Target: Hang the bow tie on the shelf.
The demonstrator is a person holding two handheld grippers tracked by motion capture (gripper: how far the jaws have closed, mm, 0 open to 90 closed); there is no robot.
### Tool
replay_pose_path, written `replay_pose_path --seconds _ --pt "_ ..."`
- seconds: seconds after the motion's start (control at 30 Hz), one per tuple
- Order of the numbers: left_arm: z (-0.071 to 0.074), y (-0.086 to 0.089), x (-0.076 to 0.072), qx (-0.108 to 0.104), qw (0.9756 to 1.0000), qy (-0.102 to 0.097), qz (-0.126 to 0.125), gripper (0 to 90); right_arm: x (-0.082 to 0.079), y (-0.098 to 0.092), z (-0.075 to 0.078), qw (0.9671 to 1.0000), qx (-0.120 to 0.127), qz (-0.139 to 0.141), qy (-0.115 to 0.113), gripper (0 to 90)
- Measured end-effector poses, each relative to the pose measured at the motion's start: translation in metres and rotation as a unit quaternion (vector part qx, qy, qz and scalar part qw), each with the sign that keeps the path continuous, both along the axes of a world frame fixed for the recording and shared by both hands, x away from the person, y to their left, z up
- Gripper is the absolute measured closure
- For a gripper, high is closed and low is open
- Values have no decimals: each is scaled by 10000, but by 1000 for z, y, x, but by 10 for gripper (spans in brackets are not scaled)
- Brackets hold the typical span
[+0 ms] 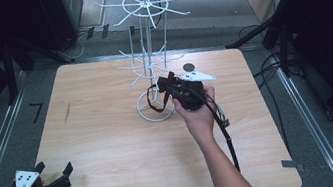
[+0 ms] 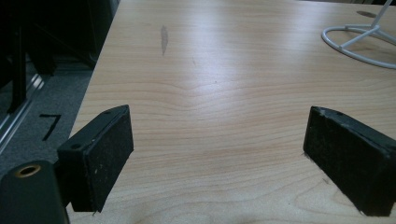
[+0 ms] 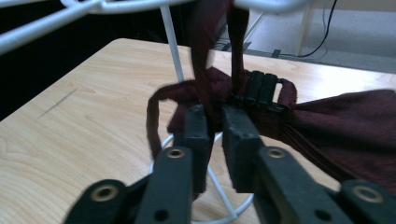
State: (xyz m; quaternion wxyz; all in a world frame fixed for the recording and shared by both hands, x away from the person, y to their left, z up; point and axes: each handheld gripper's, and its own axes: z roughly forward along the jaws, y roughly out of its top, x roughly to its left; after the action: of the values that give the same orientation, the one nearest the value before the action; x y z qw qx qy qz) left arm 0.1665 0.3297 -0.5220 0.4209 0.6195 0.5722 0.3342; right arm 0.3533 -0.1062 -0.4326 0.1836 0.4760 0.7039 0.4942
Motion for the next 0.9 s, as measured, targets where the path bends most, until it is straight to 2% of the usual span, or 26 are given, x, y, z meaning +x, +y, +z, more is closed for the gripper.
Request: replay_pose_path --seconds 0.2,0.33,0.37,0.77,0.9 --pt "0 0 0 -1 10000 0 0 88 -9 -10 -3 9998 183 125 -24 621" --pt "0 0 0 1 10000 -7 5 88 -14 -16 -2 9998 178 118 -41 551" --pt "0 0 0 8 10000 -11 10 88 -19 -20 -2 9998 161 105 -80 504" --pt "0 0 -1 34 10000 -20 9 88 -47 -50 -6 9996 90 74 -254 354" --pt "0 0 -1 28 10000 -31 -4 88 -54 -63 -10 9996 79 -111 -263 286"
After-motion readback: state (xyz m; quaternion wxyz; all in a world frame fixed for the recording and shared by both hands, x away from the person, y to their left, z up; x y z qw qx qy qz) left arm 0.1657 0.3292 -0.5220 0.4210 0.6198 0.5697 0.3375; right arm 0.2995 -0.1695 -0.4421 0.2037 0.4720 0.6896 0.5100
